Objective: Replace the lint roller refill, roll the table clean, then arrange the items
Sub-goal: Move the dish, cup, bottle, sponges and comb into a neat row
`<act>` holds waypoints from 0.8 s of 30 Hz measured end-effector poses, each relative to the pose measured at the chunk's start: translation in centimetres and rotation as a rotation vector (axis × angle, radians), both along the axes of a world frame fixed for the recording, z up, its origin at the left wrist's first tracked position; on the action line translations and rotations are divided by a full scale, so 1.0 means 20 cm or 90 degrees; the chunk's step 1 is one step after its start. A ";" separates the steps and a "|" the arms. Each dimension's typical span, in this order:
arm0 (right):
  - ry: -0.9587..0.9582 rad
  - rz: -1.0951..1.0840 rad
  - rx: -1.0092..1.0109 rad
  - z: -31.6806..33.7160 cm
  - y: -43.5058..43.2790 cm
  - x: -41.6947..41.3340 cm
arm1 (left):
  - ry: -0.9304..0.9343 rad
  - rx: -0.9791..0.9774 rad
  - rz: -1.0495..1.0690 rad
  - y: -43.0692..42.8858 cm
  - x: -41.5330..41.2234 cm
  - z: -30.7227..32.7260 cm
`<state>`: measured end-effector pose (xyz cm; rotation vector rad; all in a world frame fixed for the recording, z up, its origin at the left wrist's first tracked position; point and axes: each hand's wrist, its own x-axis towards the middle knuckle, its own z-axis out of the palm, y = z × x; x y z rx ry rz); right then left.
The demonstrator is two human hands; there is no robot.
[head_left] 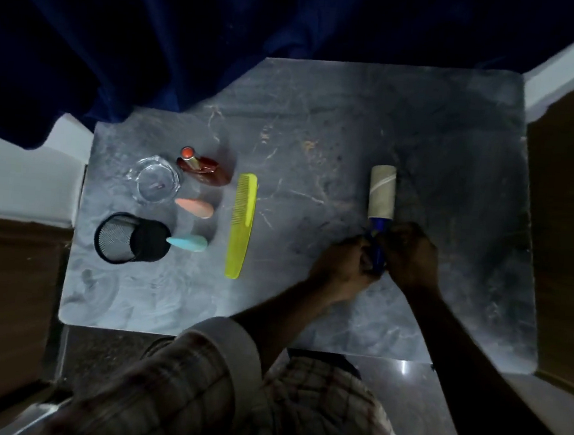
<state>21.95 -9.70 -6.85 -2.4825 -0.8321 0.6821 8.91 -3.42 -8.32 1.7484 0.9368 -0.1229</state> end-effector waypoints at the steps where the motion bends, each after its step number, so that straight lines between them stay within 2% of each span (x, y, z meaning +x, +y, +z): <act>1: -0.003 0.016 0.009 -0.01 0.00 -0.01 | 0.002 0.003 0.006 0.00 0.00 -0.01; 5: 0.031 0.047 0.091 0.00 -0.01 -0.05 | -0.010 0.053 0.034 -0.02 -0.07 0.00; 11: 0.107 0.092 0.159 0.06 0.05 -0.33 | -0.028 0.148 0.100 -0.02 -0.43 0.03; 16: 0.164 0.126 0.126 0.03 0.12 -0.61 | -0.021 0.131 0.178 -0.03 -0.73 0.03; 24: 0.081 0.122 0.043 -0.02 0.19 -0.76 | -0.041 0.069 0.243 -0.03 -0.84 -0.03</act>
